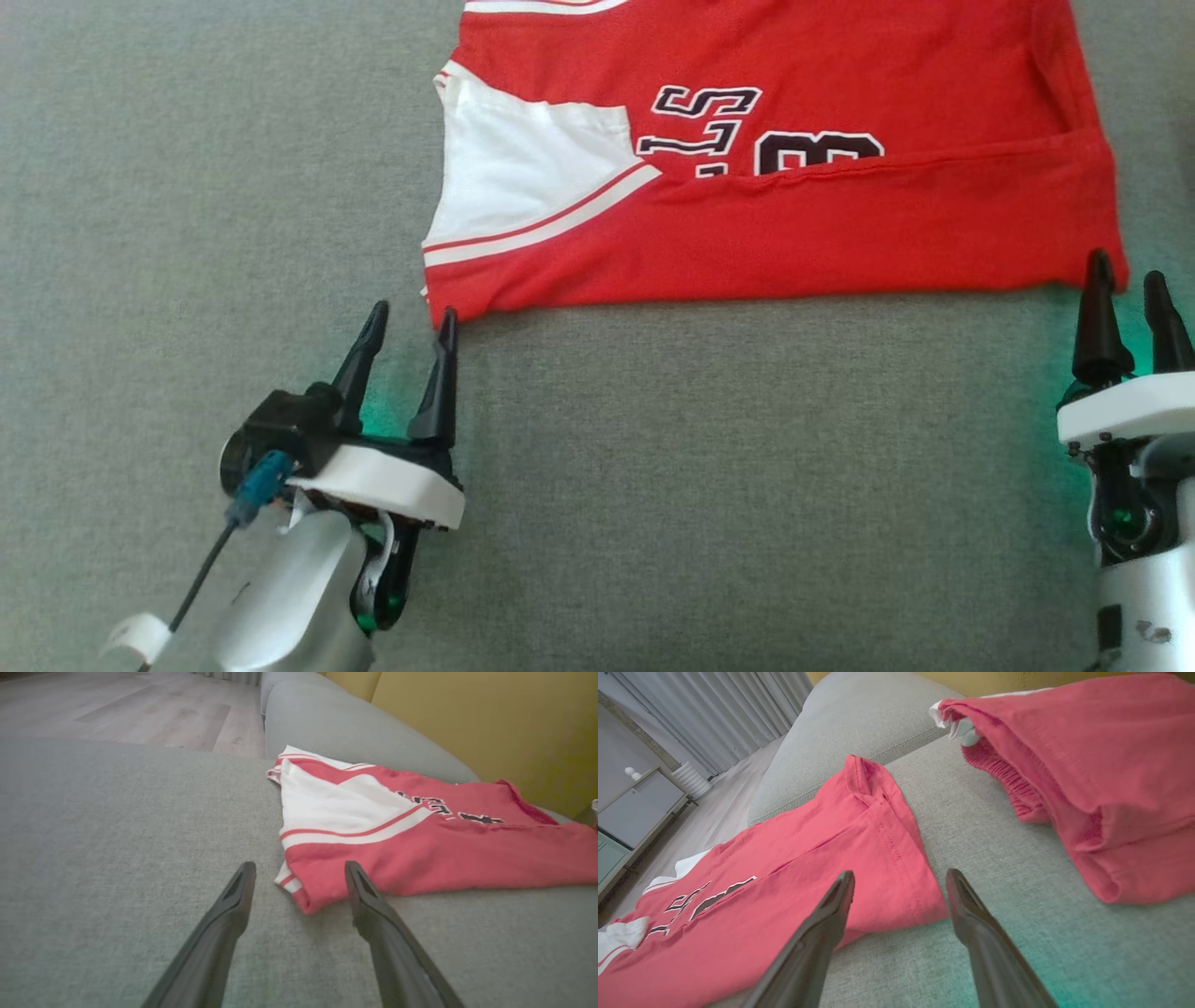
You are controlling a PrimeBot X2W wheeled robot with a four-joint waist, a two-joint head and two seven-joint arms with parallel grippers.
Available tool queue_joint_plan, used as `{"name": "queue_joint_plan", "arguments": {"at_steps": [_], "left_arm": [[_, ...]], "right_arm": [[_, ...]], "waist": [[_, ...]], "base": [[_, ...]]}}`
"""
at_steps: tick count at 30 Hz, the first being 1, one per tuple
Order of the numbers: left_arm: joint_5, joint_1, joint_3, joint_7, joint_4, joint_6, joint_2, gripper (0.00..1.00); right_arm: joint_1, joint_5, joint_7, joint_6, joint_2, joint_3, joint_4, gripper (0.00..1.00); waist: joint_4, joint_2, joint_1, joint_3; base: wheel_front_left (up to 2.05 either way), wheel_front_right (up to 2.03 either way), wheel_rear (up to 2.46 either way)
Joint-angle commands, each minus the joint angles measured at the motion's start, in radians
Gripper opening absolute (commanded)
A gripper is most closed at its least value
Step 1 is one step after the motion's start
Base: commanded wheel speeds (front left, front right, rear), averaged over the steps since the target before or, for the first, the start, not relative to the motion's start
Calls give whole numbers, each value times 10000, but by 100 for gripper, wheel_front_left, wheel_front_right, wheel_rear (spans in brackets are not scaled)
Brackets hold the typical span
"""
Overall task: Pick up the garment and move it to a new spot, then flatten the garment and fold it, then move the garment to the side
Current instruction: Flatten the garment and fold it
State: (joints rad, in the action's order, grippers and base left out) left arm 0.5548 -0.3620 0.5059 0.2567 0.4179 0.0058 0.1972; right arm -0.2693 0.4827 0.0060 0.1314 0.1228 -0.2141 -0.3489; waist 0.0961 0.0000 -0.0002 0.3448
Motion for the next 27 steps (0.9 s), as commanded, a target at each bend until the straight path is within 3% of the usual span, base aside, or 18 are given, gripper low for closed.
{"name": "queue_joint_plan", "arguments": {"at_steps": [1,6,7,8,13,25,26,27], "left_arm": [[-101,-367,-409,50,43,66,82,100],[-225,-766,-254,28,1183,96,-151,100],[-261,-857,-211,18,1381,105,-184,76],[-270,-937,-147,17,1521,15,-231,3],[-262,-1178,-3,4,1940,-255,-340,0],[-503,-969,-285,47,1796,-379,-293,0],[-541,-912,-318,48,1714,-377,-292,0],[-569,-849,-353,48,1640,-374,-289,0]], "right_arm": [[-30,-96,-21,-7,65,209,364,100],[-153,-211,38,-7,22,268,337,100],[-191,-130,99,-7,-13,271,323,100],[-232,-49,167,-7,-39,282,308,100],[-429,-22,267,-7,18,280,197,100],[-991,-722,591,-7,355,291,-1227,100],[-1005,-748,702,-7,373,303,-1388,92],[-1027,-770,779,-7,387,301,-1517,40]], "waist": [[-75,0,2,8],[-199,0,2,71],[-217,0,2,88],[-235,0,2,105],[-243,0,2,148],[-70,0,2,-173],[-54,0,2,-204],[-42,0,2,-232]], "base": [[0,0,0],[0,0,0],[0,0,0],[0,0,0],[0,0,0],[0,0,0],[0,0,0],[0,0,0]]}}
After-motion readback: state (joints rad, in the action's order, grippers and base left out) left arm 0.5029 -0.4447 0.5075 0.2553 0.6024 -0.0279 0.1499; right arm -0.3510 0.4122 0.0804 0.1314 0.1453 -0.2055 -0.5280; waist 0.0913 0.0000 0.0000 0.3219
